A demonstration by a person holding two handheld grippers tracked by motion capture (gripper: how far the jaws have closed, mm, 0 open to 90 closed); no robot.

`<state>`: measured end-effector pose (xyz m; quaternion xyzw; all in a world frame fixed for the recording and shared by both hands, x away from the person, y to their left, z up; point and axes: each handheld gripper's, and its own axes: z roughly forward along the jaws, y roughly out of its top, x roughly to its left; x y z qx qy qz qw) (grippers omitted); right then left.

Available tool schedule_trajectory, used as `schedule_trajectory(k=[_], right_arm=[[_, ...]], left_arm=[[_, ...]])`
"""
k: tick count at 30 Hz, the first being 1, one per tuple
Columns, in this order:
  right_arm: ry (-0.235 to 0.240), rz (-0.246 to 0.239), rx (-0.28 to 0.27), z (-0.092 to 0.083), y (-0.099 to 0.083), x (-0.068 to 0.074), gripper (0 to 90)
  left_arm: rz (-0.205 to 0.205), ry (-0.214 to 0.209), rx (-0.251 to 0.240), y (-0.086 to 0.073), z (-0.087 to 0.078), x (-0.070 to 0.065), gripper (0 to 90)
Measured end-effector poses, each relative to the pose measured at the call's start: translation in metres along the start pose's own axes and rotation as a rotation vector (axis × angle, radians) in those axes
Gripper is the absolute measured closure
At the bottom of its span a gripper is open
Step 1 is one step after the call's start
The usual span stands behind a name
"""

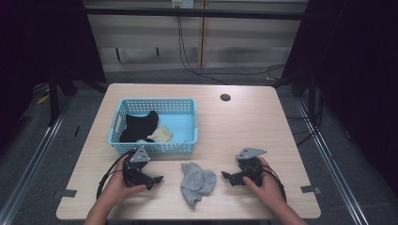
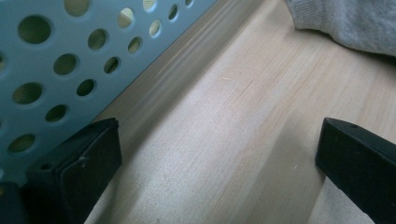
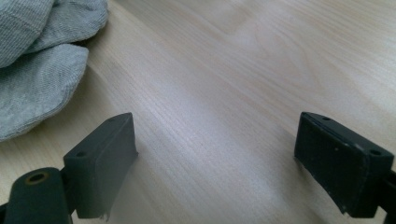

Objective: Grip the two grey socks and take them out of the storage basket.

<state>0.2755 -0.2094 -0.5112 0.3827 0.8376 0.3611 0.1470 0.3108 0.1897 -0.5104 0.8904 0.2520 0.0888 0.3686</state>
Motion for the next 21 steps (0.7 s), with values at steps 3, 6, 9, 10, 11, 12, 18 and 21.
schedule_trajectory(k=[3,6,9,10,11,12,18,21], right_arm=[[0.000,0.001,0.001,-0.0001,0.0000,0.0001,12.1],[0.000,0.000,0.000,0.0000,0.0000,0.0000,12.1],[0.000,0.000,0.000,0.0000,0.0000,0.0000,12.1],[0.000,0.001,0.001,-0.0001,0.0000,0.0001,12.1],[0.000,0.000,0.000,0.0000,0.0000,0.0000,12.1],[0.000,0.000,0.000,0.0000,0.0000,0.0000,12.1],[-0.001,-0.004,-0.002,0.0002,0.0000,-0.0002,12.1],[-0.001,0.001,0.002,-0.0001,0.0000,0.0001,12.1]], left_arm=[[0.000,0.000,0.000,0.0000,0.0000,0.0000,0.0],[0.000,0.000,0.000,0.0000,0.0000,0.0000,0.0],[0.000,0.000,0.000,0.0000,0.0000,0.0000,0.0],[0.000,0.000,0.000,0.0000,0.0000,0.0000,0.0],[0.000,0.000,0.000,0.0000,0.0000,0.0000,0.0],[0.000,0.000,0.000,0.0000,0.0000,0.0000,0.0],[0.000,0.000,0.000,0.0000,-0.0001,0.0000,0.0],[-0.001,0.001,0.000,0.0000,0.0000,0.0000,0.0]])
